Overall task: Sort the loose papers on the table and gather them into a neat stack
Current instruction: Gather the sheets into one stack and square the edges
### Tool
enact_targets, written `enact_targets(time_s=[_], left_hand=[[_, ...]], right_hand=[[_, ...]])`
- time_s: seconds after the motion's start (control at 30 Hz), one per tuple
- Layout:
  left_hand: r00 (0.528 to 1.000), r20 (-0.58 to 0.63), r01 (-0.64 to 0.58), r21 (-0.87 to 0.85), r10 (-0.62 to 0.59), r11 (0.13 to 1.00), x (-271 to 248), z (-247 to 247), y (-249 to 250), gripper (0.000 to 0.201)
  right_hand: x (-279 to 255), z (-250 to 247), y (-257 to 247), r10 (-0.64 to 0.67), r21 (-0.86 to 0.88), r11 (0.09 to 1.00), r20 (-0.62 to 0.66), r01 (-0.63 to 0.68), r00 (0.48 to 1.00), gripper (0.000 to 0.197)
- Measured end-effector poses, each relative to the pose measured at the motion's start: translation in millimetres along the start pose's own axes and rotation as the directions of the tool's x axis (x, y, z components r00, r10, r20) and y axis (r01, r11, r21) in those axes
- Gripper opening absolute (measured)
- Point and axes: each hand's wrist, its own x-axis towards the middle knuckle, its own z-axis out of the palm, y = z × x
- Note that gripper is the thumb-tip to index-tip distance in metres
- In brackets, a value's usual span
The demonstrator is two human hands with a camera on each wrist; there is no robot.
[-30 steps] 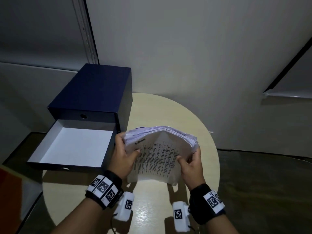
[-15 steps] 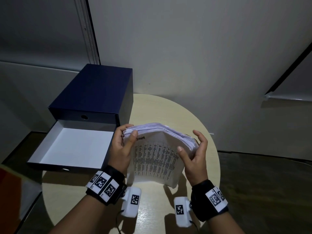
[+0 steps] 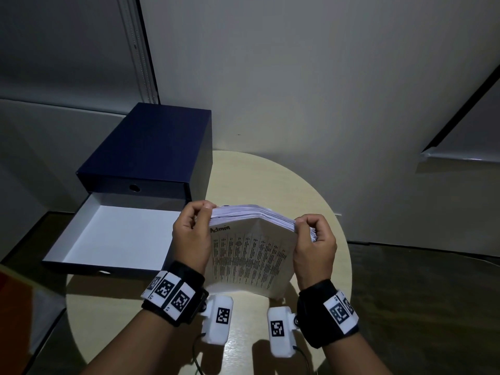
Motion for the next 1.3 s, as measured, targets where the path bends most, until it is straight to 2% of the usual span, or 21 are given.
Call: enact_targets(time_s=[0.13,0.2,0.27,0.33,0.4,0.47,0.5,0.57,0.67,0.7,0.77,0.8,0.87,0.93,1.0,1.07,1.13,1.17,1.23,1.3], left_hand=[[0.999,0.039,0.029,-0.087,-0.026,0.996,-2.4,0.3,4.7,0.019],[0.998,0.064,0.005,-0.074,0.0,0.997,-4.3,-0.2,5.1,0.021],[0.998,0.064,-0.025,-0.018,0.026,1.0,-4.5,-0.5,0.4,0.018],[0.998,0.042,-0.053,0.089,0.049,0.995,-4.9,-0.7,-4.0,0.02],[0.997,0.042,-0.079,0.202,0.072,0.976,-8.0,2.3,-3.5,0.033],[0.996,0.005,-0.088,0.243,0.09,0.966,-9.2,5.4,1.3,0.044],[0.995,-0.039,-0.081,0.236,0.093,0.968,-7.2,6.0,2.5,0.047],[0.989,-0.107,-0.073,0.215,0.098,0.974,-0.1,5.2,5.0,0.053],[0.987,-0.149,-0.03,0.221,0.064,0.975,8.4,1.9,9.6,0.055],[0.986,-0.164,0.001,0.221,0.036,0.975,10.9,1.0,11.9,0.055],[0.984,-0.179,0.049,0.211,-0.011,0.976,14.7,0.6,15.2,0.054],[0.986,-0.163,0.052,0.193,-0.02,0.98,16.8,0.0,14.9,0.054],[0.998,-0.065,0.018,0.09,-0.012,0.996,18.6,-3.8,10.3,0.053],[0.989,0.143,-0.021,-0.086,0.034,0.996,16.4,-13.2,2.0,0.058],[0.932,0.361,0.019,-0.152,0.038,0.988,12.2,-23.6,-9.3,0.076],[0.882,0.47,0.046,-0.006,-0.038,0.999,5.2,-29.4,-16.3,0.08],[0.881,0.469,0.002,0.118,-0.057,0.993,-1.5,-27.4,-19.4,0.053],[0.893,0.448,-0.009,0.123,-0.047,0.992,-5.2,-23.6,-17.0,0.039],[0.921,0.389,-0.057,0.105,0.012,0.993,-11.7,-16.7,-12.0,0.034],[0.935,0.355,-0.058,0.106,0.017,0.993,-17.1,-14.7,-14.1,0.033]], right_hand=[[1.2,-1.4,0.2,0.005,0.034,0.999,0.014,-0.005,1.0,0.013],[0.9,-0.8,0.9,0.008,0.038,0.999,0.03,-0.009,1.0,0.011],[0.8,0.1,1.9,0.001,0.009,1.0,0.037,-0.002,0.999,0.008],[0.9,1.8,2.9,-0.011,-0.025,1.0,0.014,0.011,1.0,0.015],[0.4,3.1,3.3,-0.027,-0.03,0.999,0.002,0.027,1.0,0.015],[-0.3,3.9,2.1,-0.018,0.002,1.0,0.028,0.018,0.999,0.007],[-0.9,2.7,0.7,-0.005,0.03,1.0,0.059,0.004,0.998,0.01],[-0.5,-4.7,2.8,-0.015,0.105,0.994,0.174,-0.003,0.985,0.035],[-2.2,-22.1,15.7,-0.064,0.229,0.973,0.41,-0.035,0.91,0.071],[-4.1,-25.8,20.8,-0.054,0.208,0.977,0.47,-0.051,0.881,0.074],[-9.0,-26.5,28.2,-0.022,0.129,0.99,0.518,-0.053,0.855,0.055],[-10.3,-24.2,31.5,-0.027,0.093,0.995,0.495,-0.022,0.869,0.044],[-11.6,-19.5,32.5,-0.029,0.073,0.997,0.411,-0.001,0.911,0.043],[-10.6,-17.0,29.8,0.057,0.129,0.986,0.353,-0.109,0.934,0.049],[-7.3,-17.2,30.4,0.107,0.168,0.972,0.316,-0.167,0.943,0.051],[-3.0,-18.0,29.2,0.129,0.186,0.965,0.286,-0.187,0.949,0.047],[-0.1,-16.9,23.3,0.134,0.212,0.957,0.281,-0.198,0.95,0.045],[0.8,-16.9,20.1,0.12,0.219,0.958,0.286,-0.187,0.951,0.045],[0.1,-16.5,15.9,0.088,0.224,0.962,0.296,-0.159,0.951,0.045],[-5.4,-17.0,16.3,0.072,0.198,0.97,0.307,-0.137,0.949,0.042]])
